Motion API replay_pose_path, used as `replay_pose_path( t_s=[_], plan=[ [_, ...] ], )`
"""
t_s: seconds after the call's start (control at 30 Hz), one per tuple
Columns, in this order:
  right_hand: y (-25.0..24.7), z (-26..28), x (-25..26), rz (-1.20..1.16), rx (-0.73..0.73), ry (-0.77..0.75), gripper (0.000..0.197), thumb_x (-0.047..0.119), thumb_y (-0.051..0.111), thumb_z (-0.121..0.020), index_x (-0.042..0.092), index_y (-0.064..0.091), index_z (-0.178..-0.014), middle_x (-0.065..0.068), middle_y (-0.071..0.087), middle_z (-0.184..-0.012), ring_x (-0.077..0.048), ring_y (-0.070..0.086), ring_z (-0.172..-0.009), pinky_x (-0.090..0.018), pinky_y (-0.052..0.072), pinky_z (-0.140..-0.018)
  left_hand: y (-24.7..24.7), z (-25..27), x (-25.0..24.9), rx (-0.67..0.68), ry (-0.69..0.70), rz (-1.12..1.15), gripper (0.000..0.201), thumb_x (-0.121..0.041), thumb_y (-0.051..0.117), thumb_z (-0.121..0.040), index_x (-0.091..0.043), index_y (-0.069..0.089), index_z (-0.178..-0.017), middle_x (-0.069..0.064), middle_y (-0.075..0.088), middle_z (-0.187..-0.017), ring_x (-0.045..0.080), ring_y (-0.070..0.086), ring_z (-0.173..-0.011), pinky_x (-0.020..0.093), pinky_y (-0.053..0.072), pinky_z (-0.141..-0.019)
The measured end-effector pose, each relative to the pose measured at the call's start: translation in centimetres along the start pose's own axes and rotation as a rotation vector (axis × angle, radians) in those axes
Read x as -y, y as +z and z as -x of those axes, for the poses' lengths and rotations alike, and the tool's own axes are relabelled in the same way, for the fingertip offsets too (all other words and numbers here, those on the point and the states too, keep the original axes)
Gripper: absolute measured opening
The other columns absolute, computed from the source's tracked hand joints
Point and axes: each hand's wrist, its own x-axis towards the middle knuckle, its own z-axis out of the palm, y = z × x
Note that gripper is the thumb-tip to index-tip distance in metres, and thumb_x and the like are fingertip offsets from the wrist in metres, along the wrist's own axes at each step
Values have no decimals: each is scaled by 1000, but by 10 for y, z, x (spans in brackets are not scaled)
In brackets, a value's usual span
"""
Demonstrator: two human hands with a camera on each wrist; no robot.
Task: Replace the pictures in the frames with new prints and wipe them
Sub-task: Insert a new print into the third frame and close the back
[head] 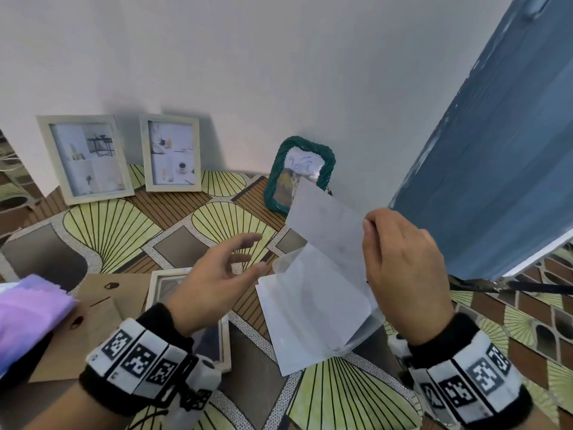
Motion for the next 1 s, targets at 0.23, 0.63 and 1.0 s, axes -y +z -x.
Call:
replay_pose_path(
  t_s=[0.23,0.63,1.0],
  plan=[
    [22,4,41,-465,-2,29,16,20,52,-101,16,60,-87,8,57,-72,-9,48,-63,-17,35,-57,-67,45,28,-64,2,-181,49,-49,60,-87,-47,47,-133,-33,54,-123,-18,49,-112,11,47,-83],
    [85,34,111,-675,511,213,14,23,69,-87,19,73,-75,10,69,-69,-1,64,-68,-31,56,-69,-105,103,88,389,-181,-947,88,-74,28,-90,-34,-20,-151,-18,-21,-158,8,-16,-148,45,1,-124],
    [93,27,129,-578,714,184,21,21,68,-77,21,72,-97,10,70,-78,-2,65,-70,-33,58,-74,-103,103,82,361,-227,-941,86,-67,41,-92,-31,-4,-156,-14,12,-163,9,-6,-150,43,13,-121]
  ],
)
